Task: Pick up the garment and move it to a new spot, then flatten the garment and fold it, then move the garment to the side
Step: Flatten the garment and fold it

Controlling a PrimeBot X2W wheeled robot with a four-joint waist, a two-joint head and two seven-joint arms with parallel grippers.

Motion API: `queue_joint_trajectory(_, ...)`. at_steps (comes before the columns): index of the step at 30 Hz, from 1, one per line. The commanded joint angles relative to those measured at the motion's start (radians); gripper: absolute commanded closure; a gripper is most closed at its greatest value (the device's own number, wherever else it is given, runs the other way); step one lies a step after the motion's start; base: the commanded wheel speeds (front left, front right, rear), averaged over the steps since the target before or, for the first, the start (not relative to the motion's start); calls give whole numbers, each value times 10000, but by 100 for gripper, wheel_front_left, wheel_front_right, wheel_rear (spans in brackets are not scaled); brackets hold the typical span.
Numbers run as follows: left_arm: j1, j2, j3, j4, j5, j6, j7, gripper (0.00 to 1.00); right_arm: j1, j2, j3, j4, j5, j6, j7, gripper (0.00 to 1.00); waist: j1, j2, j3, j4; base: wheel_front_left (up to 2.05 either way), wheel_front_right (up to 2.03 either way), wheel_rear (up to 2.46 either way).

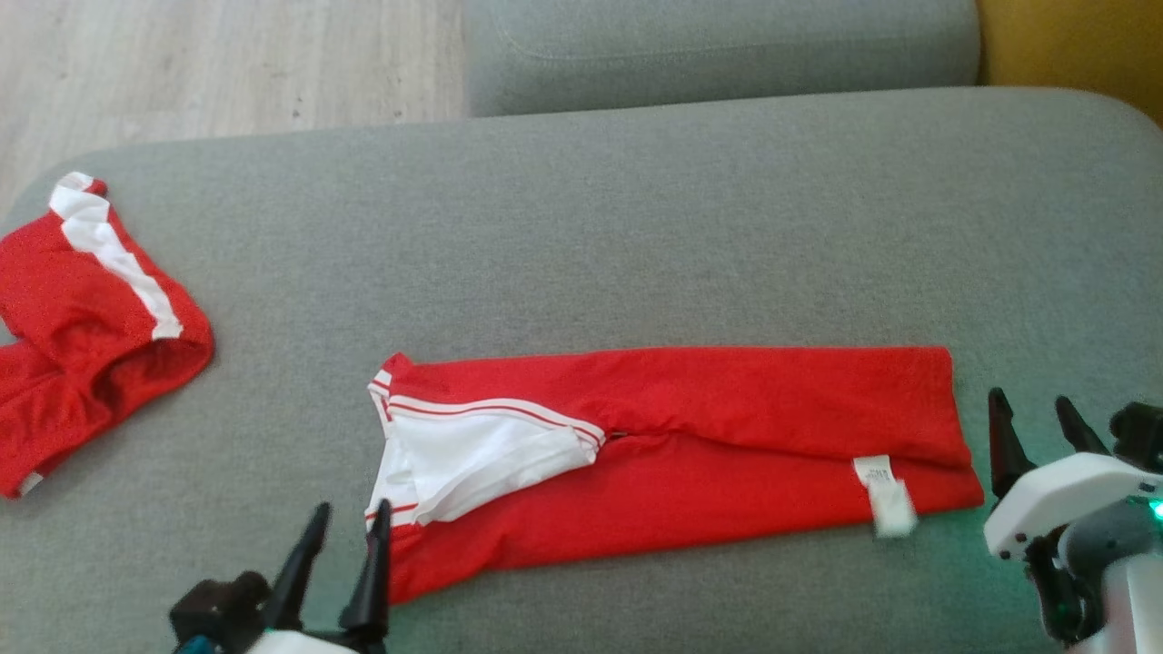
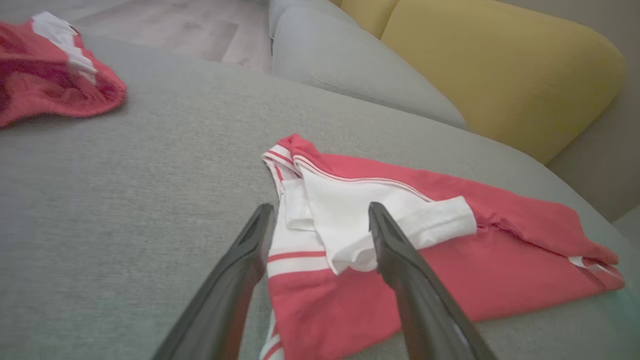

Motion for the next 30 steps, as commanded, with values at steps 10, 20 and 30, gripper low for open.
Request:
queue_joint_trajectory(10, 86, 313, 1366, -1072, 943, 1162, -200, 0, -97, 178, -111, -274, -590, 75, 830, 0, 1, -1, -25, 554, 0, 0, 0)
queue_joint_trajectory(20, 280, 397, 1667, -1600, 1162, 1549, -200, 0, -677, 189, -469, 1332, -1011, 75, 2354, 0, 1, -1, 149, 1083, 0, 0, 0)
queue_joint_trajectory(30, 351, 384, 1467, -1750, 1231, 1636, -82, 0, -1194, 109, -320, 1582, -216, 75, 3009, 100, 1, -1, -30, 925, 0, 0, 0)
